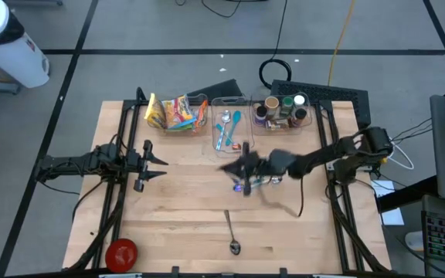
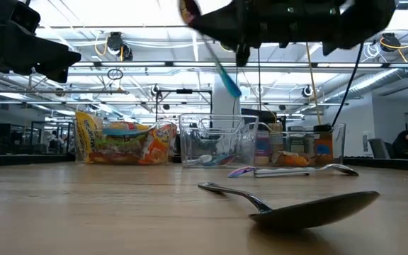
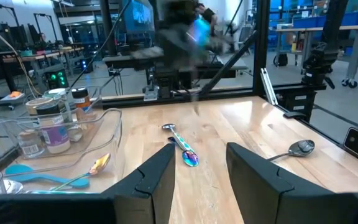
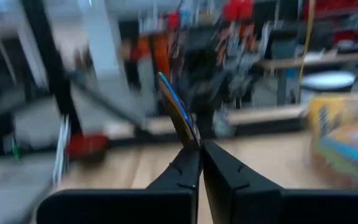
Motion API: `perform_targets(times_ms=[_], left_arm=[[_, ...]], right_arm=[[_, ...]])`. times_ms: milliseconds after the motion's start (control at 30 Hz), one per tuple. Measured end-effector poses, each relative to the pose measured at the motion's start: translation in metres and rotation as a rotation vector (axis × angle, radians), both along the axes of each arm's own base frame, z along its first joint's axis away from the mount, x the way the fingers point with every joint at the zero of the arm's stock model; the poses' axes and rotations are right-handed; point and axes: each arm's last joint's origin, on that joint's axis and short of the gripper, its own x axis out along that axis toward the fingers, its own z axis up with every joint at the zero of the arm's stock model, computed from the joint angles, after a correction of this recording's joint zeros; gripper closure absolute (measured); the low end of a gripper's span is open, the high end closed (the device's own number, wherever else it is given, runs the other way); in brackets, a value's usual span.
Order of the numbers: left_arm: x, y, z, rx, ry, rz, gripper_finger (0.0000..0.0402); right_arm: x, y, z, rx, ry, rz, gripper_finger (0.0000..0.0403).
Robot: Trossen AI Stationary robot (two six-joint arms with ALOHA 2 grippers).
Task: Pick & Place Food Item
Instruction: Put the purple spoon into the middle transparent bin
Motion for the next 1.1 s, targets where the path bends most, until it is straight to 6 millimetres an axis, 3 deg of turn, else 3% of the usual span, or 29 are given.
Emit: perform_targets(times_ms=[133, 333, 567, 667, 867, 1100], left_arm=[[0.0, 0.0, 0.0, 0.0, 0.0, 0.0, 0.0249], [0.0, 0.0, 0.0, 0.0, 0.0, 0.0, 0.0249], [0.0, 0.0, 0.0, 0.0, 0.0, 0.0, 0.0249], [0.0, 0.0, 0.0, 0.0, 0.0, 0.0, 0.0249], [0.0, 0.0, 0.0, 0.0, 0.0, 0.0, 0.0249], [0.0, 0.0, 0.0, 0.0, 0.0, 0.0, 0.0249]], right_arm=[[-0.013, -0.042, 0.012, 0.079, -0.138, -0.038, 0.0402], [-0.014, -0.1, 0.023, 0.06, -0.19, -0.199, 0.0403], [-0.015, -0.167, -0.008, 0.128, -0.116, -0.423, 0.0403], [-0.014, -0.18, -0.029, 0.151, -0.053, -0.485, 0.0403], [-0.012, -0.186, -0.065, 0.203, 0.135, -0.567, 0.0403], [-0.013, -0.187, -0.075, 0.212, 0.182, -0.615, 0.0401]])
